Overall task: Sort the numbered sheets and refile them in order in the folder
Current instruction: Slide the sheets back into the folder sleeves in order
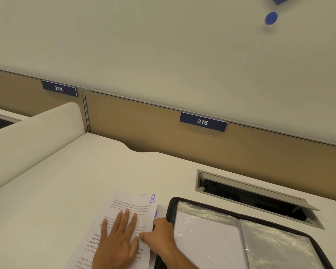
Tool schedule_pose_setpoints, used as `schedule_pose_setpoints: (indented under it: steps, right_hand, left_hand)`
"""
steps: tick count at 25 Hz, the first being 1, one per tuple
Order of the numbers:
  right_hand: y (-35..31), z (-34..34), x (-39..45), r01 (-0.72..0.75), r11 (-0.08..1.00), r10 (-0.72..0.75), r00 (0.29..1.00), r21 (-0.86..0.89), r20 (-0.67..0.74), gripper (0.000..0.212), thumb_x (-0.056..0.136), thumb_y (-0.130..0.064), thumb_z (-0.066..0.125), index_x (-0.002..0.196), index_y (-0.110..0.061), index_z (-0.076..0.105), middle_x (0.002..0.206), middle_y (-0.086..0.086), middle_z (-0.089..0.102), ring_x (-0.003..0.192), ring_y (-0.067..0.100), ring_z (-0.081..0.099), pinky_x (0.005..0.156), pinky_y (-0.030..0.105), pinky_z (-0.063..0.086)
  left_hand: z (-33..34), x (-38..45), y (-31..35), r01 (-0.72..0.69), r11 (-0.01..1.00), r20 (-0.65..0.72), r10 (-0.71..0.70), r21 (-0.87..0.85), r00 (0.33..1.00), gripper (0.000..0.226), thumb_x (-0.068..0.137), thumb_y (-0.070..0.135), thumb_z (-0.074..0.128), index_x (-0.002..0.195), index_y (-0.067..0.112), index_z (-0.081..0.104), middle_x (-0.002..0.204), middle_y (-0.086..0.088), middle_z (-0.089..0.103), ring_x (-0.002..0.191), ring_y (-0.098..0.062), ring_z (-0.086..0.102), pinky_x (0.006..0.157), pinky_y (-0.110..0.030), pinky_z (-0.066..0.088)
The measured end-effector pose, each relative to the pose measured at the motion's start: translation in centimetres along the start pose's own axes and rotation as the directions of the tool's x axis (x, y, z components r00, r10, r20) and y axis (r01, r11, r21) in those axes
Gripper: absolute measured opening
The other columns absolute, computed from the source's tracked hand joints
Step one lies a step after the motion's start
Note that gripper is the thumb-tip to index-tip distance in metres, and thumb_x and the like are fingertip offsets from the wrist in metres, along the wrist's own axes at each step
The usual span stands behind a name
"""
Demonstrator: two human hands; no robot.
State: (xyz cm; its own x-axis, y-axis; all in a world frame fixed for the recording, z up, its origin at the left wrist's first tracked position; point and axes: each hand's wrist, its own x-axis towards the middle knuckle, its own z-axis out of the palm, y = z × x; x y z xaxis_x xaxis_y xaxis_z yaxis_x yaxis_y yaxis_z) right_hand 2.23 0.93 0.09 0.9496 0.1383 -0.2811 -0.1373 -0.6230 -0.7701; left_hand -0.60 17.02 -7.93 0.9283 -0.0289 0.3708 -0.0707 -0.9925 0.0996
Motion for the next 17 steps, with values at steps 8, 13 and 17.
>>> schedule_pose_setpoints:
  steps: [8, 13, 17]
  right_hand:
    - [-0.4, -0.6, -0.7, -0.078, 0.990, 0.077, 0.997, 0.116, 0.006, 0.030, 0.078, -0.022, 0.080, 0.107, -0.018, 0.074, 0.101, -0.006, 0.075, 0.087, 0.009, 0.072, 0.075, 0.023, 0.061]
    - [0.0, -4.4, -1.4, -0.136, 0.934, 0.115, 0.990, 0.330, 0.081, 0.026, 0.075, -0.009, 0.083, 0.099, -0.012, 0.075, 0.096, 0.000, 0.078, 0.084, 0.017, 0.076, 0.075, 0.038, 0.064]
    - [1.5, -9.7, -3.0, -0.129, 0.895, 0.083, 0.989, 0.427, 0.127, 0.025, 0.081, 0.002, 0.077, 0.105, -0.004, 0.074, 0.096, 0.005, 0.079, 0.088, 0.023, 0.076, 0.075, 0.038, 0.062]
  left_hand:
    - [-1.8, 0.2, -0.3, 0.117, 0.936, 0.099, -0.089, -0.332, 0.991, 0.078, 0.084, 0.058, 0.039, 0.153, 0.022, 0.038, 0.160, 0.009, 0.021, 0.150, -0.012, 0.016, 0.120, -0.036, 0.002]
    - [-6.4, 1.7, 0.2, 0.326, 0.855, 0.050, -0.336, -0.403, 0.941, 0.090, 0.083, 0.069, 0.026, 0.159, 0.022, 0.019, 0.164, 0.005, 0.014, 0.152, -0.018, 0.015, 0.122, -0.042, 0.009]
    - [-10.8, 3.3, 2.6, 0.519, 0.606, 0.197, -0.517, -0.603, 0.833, 0.081, 0.092, 0.050, 0.063, 0.156, 0.020, 0.025, 0.147, -0.006, 0.050, 0.125, -0.027, 0.051, 0.105, -0.046, 0.043]
